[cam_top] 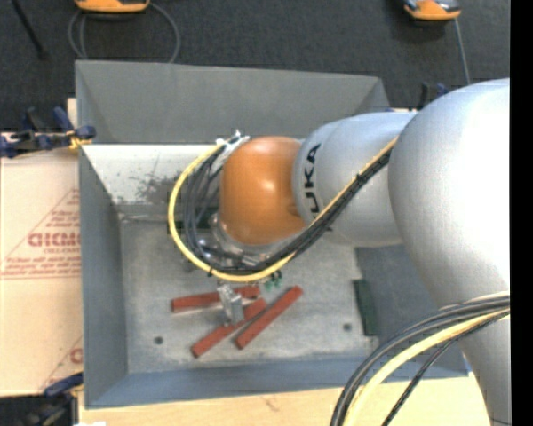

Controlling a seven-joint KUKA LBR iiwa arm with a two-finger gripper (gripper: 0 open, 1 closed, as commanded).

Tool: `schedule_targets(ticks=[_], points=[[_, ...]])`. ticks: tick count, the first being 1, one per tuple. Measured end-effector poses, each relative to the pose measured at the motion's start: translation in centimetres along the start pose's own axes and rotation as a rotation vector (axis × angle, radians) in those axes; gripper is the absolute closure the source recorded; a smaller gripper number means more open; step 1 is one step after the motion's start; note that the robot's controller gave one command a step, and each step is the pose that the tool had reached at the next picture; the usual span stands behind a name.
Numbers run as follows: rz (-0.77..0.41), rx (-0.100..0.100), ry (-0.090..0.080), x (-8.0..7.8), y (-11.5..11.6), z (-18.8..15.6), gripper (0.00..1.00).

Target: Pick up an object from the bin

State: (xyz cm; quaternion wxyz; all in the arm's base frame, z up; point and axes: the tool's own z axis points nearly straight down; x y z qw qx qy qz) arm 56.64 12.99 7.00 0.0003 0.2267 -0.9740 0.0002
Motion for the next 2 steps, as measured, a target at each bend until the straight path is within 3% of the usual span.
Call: schedule_targets(ticks=[1, 2], points=[[0.004, -0.002, -0.004, -0.1, 0.1, -0.1, 1.00], [-0.348, 0.004, -0.010, 4.2, 3.4, -18.1, 1.00]])
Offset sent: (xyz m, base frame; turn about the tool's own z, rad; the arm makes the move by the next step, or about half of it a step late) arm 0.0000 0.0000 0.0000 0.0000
